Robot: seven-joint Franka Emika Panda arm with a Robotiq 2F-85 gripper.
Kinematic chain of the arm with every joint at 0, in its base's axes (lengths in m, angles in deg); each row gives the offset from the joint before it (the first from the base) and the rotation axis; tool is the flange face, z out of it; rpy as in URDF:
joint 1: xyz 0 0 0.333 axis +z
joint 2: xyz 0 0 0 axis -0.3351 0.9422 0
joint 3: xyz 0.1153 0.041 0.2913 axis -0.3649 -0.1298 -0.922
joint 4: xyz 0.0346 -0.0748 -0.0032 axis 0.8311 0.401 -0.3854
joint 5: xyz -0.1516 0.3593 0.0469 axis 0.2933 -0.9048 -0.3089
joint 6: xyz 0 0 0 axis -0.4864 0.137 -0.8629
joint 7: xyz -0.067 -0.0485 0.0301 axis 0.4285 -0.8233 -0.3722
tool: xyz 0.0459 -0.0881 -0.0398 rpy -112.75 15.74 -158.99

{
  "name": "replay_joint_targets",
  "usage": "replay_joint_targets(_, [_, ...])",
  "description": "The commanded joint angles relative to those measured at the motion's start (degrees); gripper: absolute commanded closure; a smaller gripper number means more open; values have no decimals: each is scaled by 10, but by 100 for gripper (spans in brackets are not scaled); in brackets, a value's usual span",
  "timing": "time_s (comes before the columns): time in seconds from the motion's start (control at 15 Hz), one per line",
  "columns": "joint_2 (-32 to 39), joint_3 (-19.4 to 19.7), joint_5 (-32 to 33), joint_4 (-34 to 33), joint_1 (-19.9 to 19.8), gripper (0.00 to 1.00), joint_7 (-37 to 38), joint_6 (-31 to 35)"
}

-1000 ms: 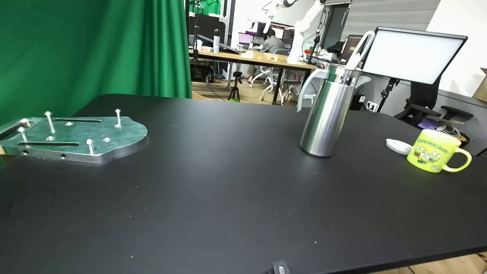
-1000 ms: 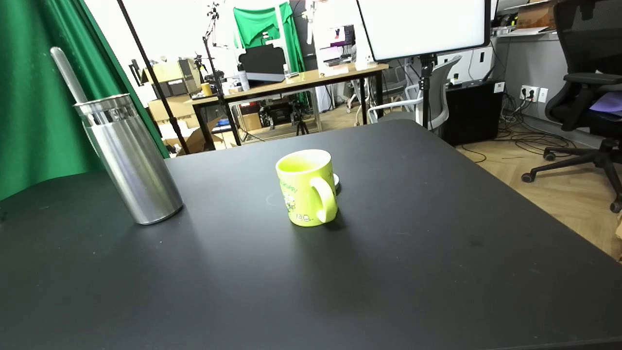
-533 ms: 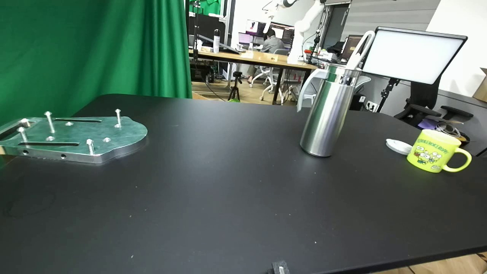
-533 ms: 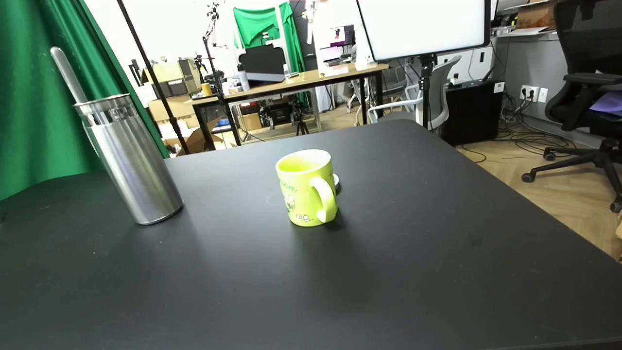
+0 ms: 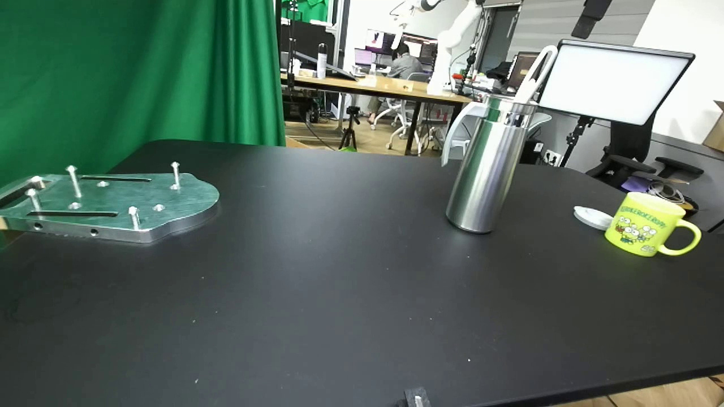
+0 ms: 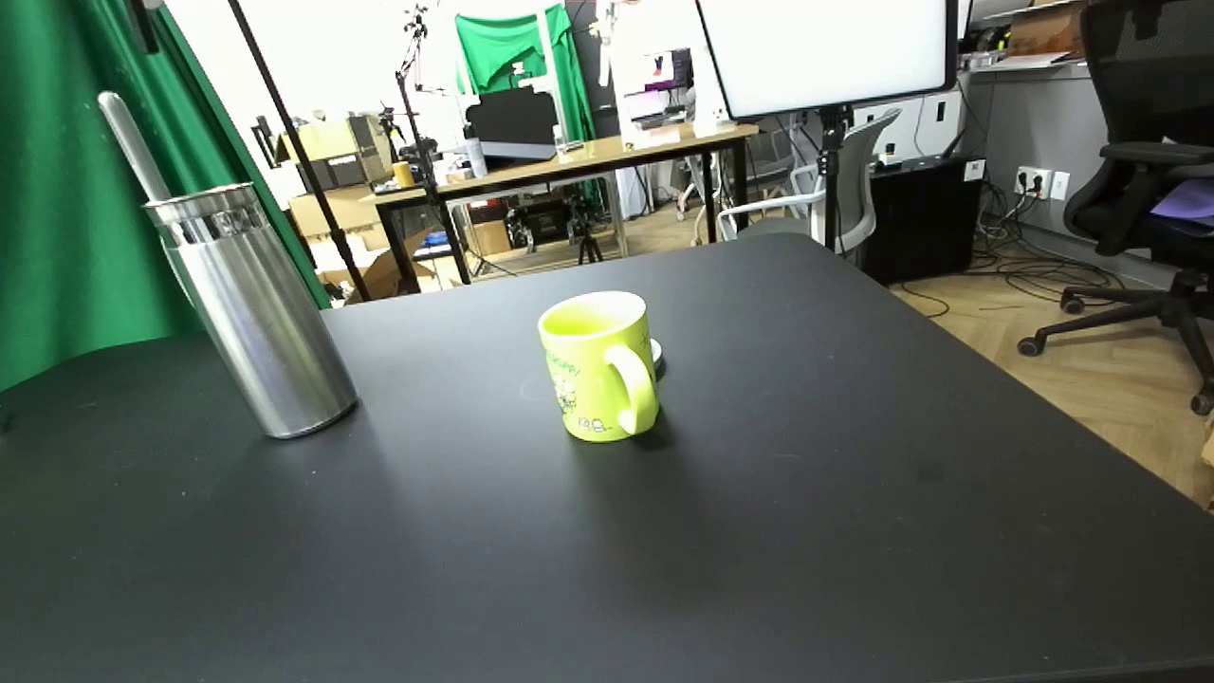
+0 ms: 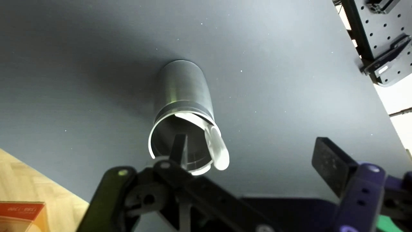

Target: Use the bottle brush to clean inside the flask

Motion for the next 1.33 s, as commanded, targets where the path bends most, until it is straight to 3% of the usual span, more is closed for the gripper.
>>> replay_joint_targets(0.0, [35, -6, 12, -24, -6, 0, -22, 0])
replay_joint_targets(0.8, [74, -46, 103, -39, -6, 0, -16, 3])
replay_joint_targets(1.27, [53, -52, 59, -15, -4, 0, -6, 45])
